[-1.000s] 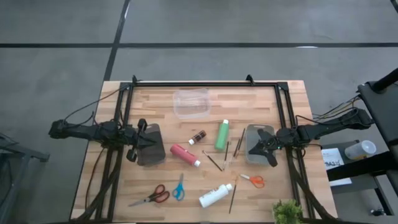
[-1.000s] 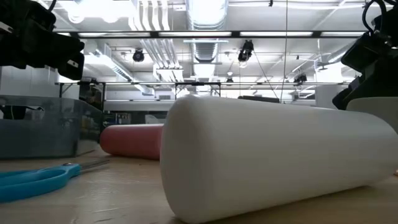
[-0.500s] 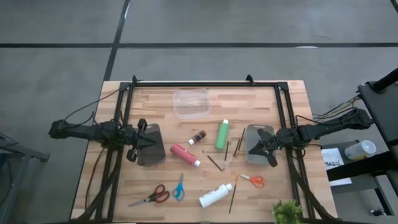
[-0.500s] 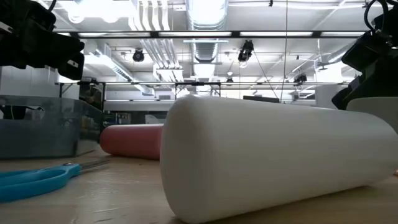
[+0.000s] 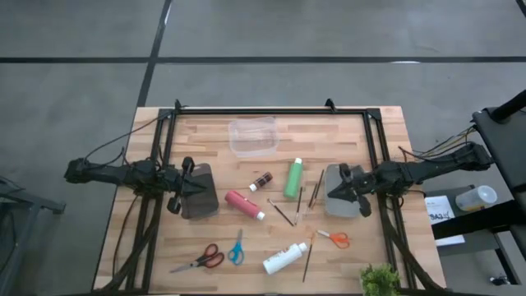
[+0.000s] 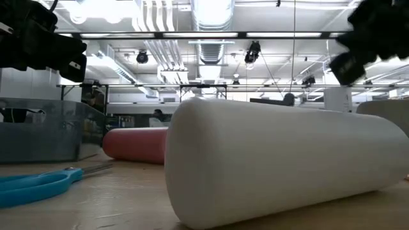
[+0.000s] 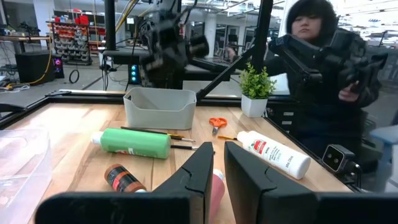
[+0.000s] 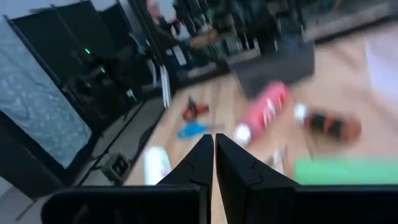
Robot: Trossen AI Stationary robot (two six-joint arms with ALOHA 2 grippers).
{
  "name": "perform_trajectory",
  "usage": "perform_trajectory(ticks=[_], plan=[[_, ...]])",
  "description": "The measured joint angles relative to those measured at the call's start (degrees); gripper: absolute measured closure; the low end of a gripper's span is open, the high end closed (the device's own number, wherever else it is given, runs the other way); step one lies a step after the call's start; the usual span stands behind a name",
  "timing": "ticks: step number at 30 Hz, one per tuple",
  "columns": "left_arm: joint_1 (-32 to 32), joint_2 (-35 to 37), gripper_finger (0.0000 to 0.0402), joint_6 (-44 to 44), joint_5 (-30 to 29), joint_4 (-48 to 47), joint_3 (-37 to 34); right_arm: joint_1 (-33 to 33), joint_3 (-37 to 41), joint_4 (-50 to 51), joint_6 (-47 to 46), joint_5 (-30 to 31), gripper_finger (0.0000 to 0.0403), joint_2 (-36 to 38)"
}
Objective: Pick & Place Paint Supplies
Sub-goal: Put the green paint bottle into the gray bin
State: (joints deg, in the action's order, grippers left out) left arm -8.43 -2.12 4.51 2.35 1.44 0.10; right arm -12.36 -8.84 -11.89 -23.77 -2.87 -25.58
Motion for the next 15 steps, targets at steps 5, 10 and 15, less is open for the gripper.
perform_trajectory(ticks=[5, 10, 15], plan=[[0.0, 0.0, 0.0351, 0.0, 0.0, 0.0, 0.0, 0.0, -13.9, 11.7, 5.7, 1.2, 0.0388, -3.4], [0.0, 0.0, 0.0351, 0.0, 0.0, 0.0, 0.0, 0.0, -28.1, 28.4, 3.8, 10.5, 0.0388, -9.9], [0.0, 0.0, 0.0351, 0.0, 0.0, 0.0, 0.0, 0.1, -37.9, 41.1, 5.1, 25.7, 0.0388, -18.0]])
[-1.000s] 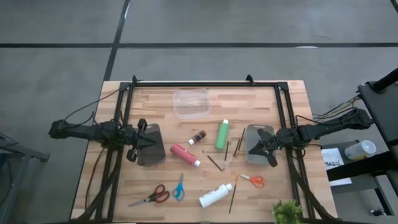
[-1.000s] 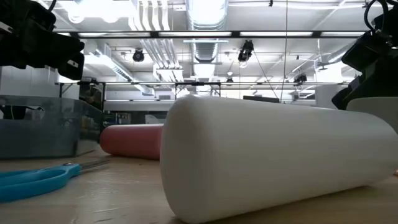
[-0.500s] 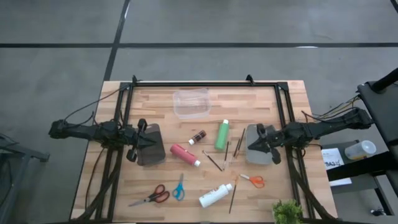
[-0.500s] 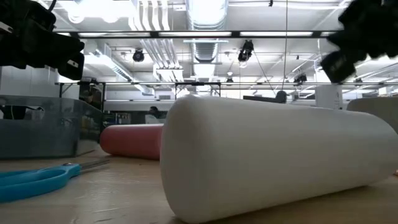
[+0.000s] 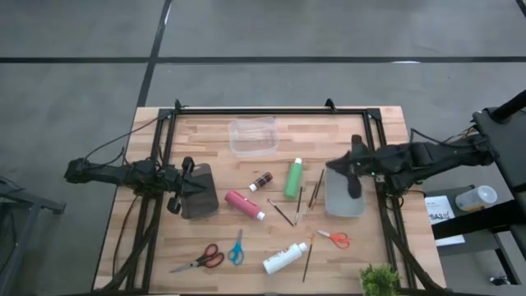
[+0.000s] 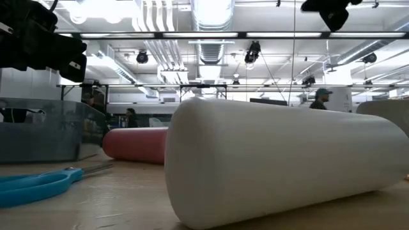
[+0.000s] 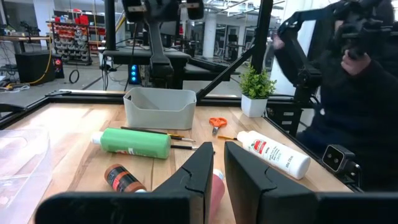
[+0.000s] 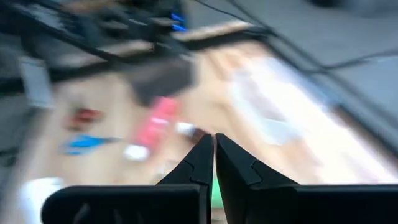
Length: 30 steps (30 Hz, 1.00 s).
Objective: Pick & Place Paint Supplies
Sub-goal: Put the green paint bottle into the gray bin
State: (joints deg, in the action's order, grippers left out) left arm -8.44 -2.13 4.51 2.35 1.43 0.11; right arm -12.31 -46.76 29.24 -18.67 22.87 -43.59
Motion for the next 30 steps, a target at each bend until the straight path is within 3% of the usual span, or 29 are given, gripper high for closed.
perform_trajectory(ticks=[3, 6, 13, 24, 30], plan=[[0.0, 0.0, 0.0351, 0.0, 0.0, 0.0, 0.0, 0.0, -3.7, 6.1, 1.7, 6.7, 0.0388, -4.6], [0.0, 0.0, 0.0351, 0.0, 0.0, 0.0, 0.0, 0.0, -6.3, 7.3, 3.2, 8.7, 0.0388, -8.3], [0.0, 0.0, 0.0351, 0.0, 0.0, 0.0, 0.0, 0.0, -9.8, 7.3, -2.7, 8.8, 0.0388, -14.7], [0.0, 0.0, 0.0351, 0.0, 0.0, 0.0, 0.0, -0.1, -7.6, 7.6, -18.3, 9.1, 0.0388, -21.1], [0.0, 0.0, 0.0351, 0.0, 0.0, 0.0, 0.0, -0.2, -7.3, 7.6, -21.2, 5.4, 0.0388, -25.8]])
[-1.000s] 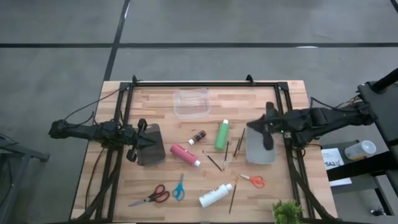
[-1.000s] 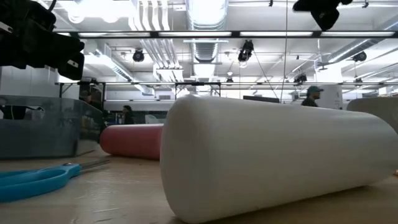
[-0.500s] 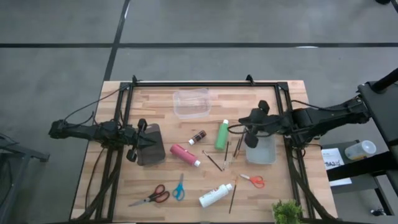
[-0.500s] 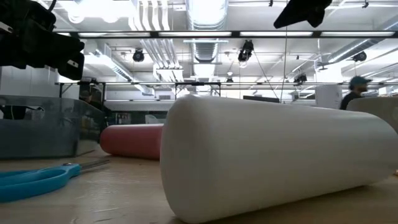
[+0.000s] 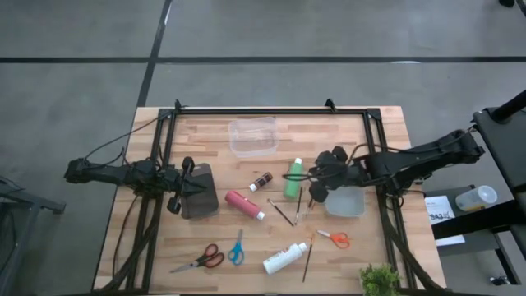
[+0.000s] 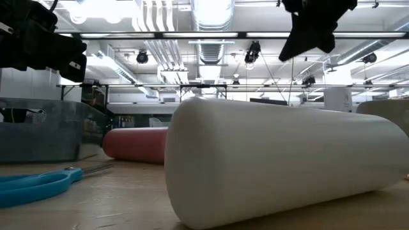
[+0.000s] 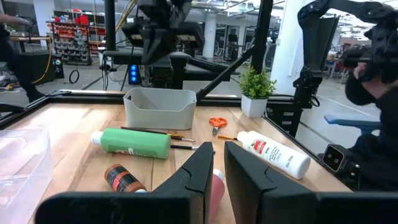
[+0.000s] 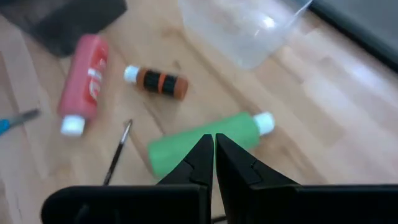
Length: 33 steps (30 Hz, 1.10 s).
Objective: Pick & Place Paint Supplies
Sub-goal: Put the green paint bottle into the gray bin
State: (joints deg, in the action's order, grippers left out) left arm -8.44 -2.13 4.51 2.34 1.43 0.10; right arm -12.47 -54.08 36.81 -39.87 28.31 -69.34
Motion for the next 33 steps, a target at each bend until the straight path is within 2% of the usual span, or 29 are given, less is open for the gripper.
perform_trajectory(ticks=[6, 13, 18, 24, 30, 33], plan=[[0.0, 0.0, 0.0351, 0.0, 0.0, 0.0, 0.0, 0.0, 0.0, -6.0, -4.0, -0.2, 0.0388, -6.0], [0.0, 0.0, 0.0351, 0.0, 0.0, 0.0, 0.0, 0.1, -2.8, -5.7, -13.3, -3.7, 0.0388, -11.2], [0.0, 0.0, 0.0351, 0.0, 0.0, 0.0, 0.0, 0.2, -5.8, -5.8, -15.9, -5.7, 0.0388, -13.2], [0.0, 0.0, 0.0351, 0.0, 0.0, 0.0, 0.0, 0.2, -7.4, -5.0, -24.5, -0.1, 0.0388, -17.0], [0.0, 0.0, 0.0351, 0.0, 0.0, 0.0, 0.0, 0.3, -9.0, -0.3, -37.5, 0.2, 0.0386, -20.8], [0.0, 0.0, 0.0351, 0.0, 0.0, 0.0, 0.0, 0.6, -9.8, 0.8, -42.4, 0.5, 0.0369, -21.8]])
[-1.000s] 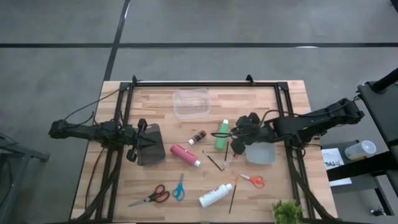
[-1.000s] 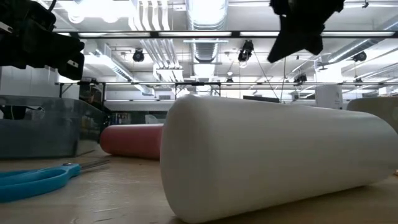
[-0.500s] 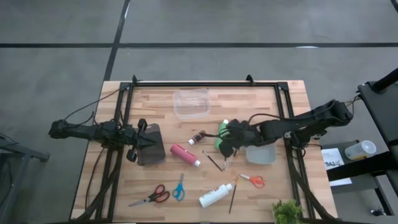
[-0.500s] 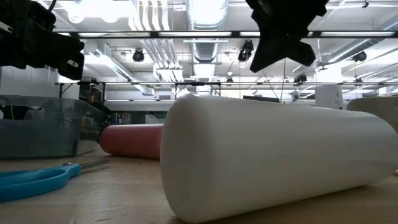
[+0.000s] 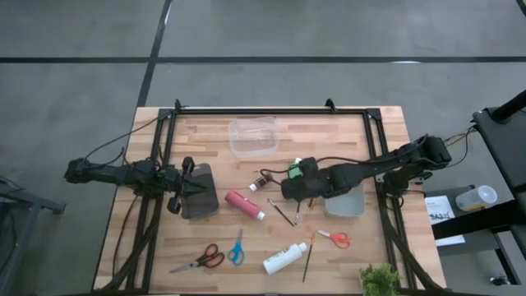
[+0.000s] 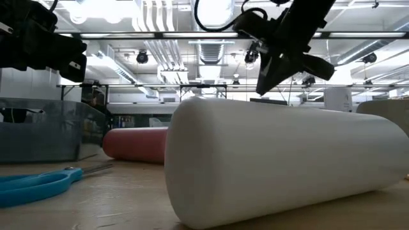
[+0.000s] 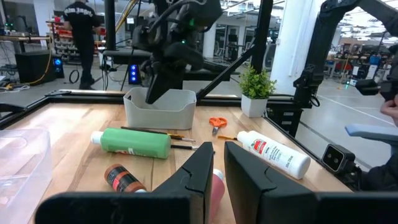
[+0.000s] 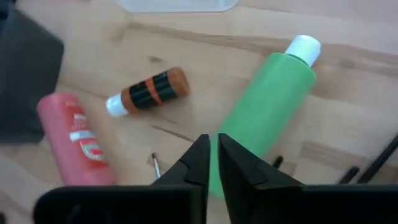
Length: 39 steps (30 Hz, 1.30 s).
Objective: Pick & Place Paint Supplies
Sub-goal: Put the green paint bottle into the gray bin
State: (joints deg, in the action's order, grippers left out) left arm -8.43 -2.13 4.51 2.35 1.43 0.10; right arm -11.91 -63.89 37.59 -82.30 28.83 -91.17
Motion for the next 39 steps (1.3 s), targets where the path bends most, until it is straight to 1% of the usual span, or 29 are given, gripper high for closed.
perform_trajectory(ticks=[4, 11, 15, 19, 22, 25, 29, 39], plan=[[0.0, 0.0, 0.0351, 0.0, 0.0, 0.0, 0.0, 0.4, -1.2, 0.0, -1.7, 2.8, 0.0316, -1.7], [0.0, -0.3, 0.0351, 0.0, 0.0, 0.0, 0.0, 2.4, -2.6, 0.0, -1.8, 3.1, 0.0211, -5.0], [0.0, -0.3, 0.0351, 0.0, 0.0, 0.0, 0.0, 3.1, -2.5, 0.2, -2.9, 2.8, 0.0167, -6.3], [0.0, -0.3, 0.0351, 0.0, 0.0, 0.0, 0.0, 3.1, -2.5, 2.0, -6.1, 2.6, 0.0134, -7.1], [0.0, -0.3, 0.0351, 0.0, 0.0, 0.0, 0.0, 3.1, -2.5, 3.7, -8.3, 2.5, 0.0117, -7.0], [0.0, -0.4, 0.0351, 0.0, 0.0, 0.0, 0.0, 3.2, -2.3, 4.1, -9.2, 2.6, 0.0107, -7.0], [0.0, -0.4, 0.0351, 0.0, 0.0, 0.0, 0.0, 3.7, -2.2, 4.0, -9.5, 2.6, 0.0105, -7.7], [0.0, -0.4, 0.0351, 0.0, 0.0, 0.0, 0.0, 4.9, -2.1, 3.6, -12.5, 2.2, 0.0105, -13.3]])
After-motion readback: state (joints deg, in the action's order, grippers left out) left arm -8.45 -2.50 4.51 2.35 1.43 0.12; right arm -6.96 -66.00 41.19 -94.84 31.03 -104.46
